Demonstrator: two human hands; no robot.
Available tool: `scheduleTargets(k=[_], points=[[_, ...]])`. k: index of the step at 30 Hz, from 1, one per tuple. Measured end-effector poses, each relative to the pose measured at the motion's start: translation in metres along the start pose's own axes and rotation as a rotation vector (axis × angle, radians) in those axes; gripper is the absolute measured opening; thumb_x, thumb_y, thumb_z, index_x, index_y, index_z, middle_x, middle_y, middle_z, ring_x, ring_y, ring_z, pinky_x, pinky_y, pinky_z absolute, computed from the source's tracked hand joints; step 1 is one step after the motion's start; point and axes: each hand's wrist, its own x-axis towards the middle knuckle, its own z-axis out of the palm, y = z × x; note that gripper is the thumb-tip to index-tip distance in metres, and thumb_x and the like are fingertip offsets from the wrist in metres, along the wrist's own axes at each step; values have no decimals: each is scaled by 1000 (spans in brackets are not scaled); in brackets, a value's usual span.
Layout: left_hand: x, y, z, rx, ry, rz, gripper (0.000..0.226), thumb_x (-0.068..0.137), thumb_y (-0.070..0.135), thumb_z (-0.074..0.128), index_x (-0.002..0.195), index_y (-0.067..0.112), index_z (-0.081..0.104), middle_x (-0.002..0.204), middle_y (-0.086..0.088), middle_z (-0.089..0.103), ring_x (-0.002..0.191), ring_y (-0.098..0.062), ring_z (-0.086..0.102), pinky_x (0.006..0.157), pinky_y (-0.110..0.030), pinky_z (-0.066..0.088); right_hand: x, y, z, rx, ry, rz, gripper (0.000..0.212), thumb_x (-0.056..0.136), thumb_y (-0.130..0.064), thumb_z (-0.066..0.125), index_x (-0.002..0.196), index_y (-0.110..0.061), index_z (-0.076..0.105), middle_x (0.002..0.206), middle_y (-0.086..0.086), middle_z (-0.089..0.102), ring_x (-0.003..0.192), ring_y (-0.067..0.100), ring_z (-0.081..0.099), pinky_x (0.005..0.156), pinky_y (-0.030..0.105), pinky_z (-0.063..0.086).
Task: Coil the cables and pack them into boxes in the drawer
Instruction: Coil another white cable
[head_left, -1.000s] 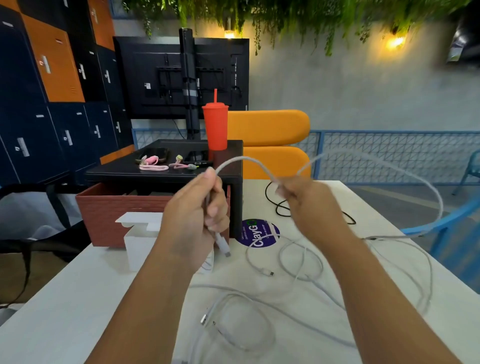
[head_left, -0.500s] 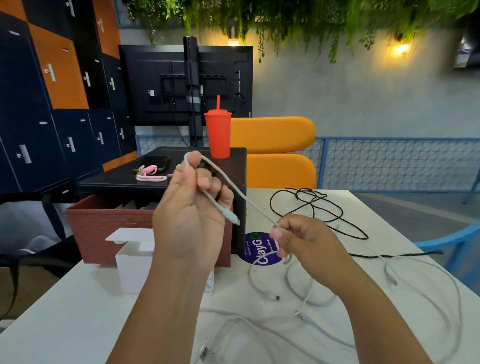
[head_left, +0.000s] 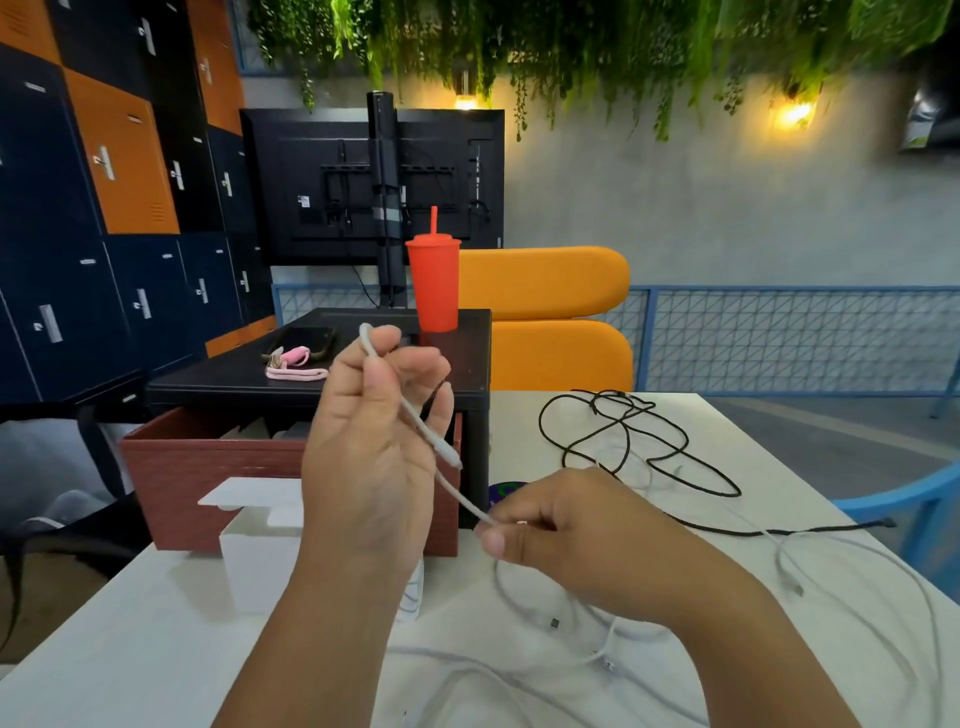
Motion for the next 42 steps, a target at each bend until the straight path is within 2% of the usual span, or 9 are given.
scheduleTargets(k=[9,14,16,20,24,28,31,36,42], points=[[-6,-20,-10,828,-384,-50,24,98,14,40,94,25,62,72,6,67,66,-5,59,58,-14,45,-18,-9,-27,-103,388,-86,17,77,-28,69,62,-31,63,64,-8,60,63,6,52,57,19,39],[-8,-13,-5,635,-520,-326,24,92,22,41,93,18,65,51,7,50,45,-4,40,60,-22,43,-20,1,-36,-17,633,-103,10,68,-46,68,62,-42,60,67,-12,64,67,2,55,57,13,41],[-11,-8,0,422,-514,-449,29,84,25,42,87,14,68,47,5,41,42,-3,37,57,-20,46,-21,1,-39,44,605,-99,9,63,-55,57,69,-48,59,70,-28,63,70,-8,55,58,3,38],[-13,-5,5,216,-506,-531,31,83,24,44,79,14,72,45,4,35,37,-5,29,52,-21,46,-19,2,-36,141,449,-140,23,79,-51,57,65,-35,65,54,-9,55,52,0,46,50,9,36],[-11,-7,3,291,-456,-514,34,79,26,52,97,1,66,53,0,48,46,-9,42,64,-24,50,-11,6,-29,120,470,-117,30,83,-54,47,58,-39,58,49,-14,47,49,1,43,48,11,34],[-8,-5,-2,819,-411,-407,19,79,21,72,95,31,69,85,6,64,77,-15,62,74,-29,53,-7,8,-25,118,568,-55,37,82,-55,38,59,-28,48,50,-10,44,52,2,41,49,14,32],[-6,-3,-5,1105,-337,-335,24,81,17,69,99,33,64,87,-3,66,71,-12,62,73,-34,55,-6,8,-27,146,623,-9,35,91,-39,41,60,-23,46,53,-7,42,53,4,40,55,21,38],[-4,3,-8,1116,-302,-269,21,84,13,66,99,28,64,60,10,60,52,4,56,42,-20,45,-8,7,-28,133,624,31,39,94,-35,40,58,-21,43,49,-9,44,53,6,39,66,39,46],[-5,9,1,798,-208,-234,24,87,9,58,71,20,70,64,2,66,60,-6,60,56,-16,52,-7,6,-27,331,538,-23,40,95,-33,39,59,-15,43,40,-10,37,39,2,34,41,10,28]])
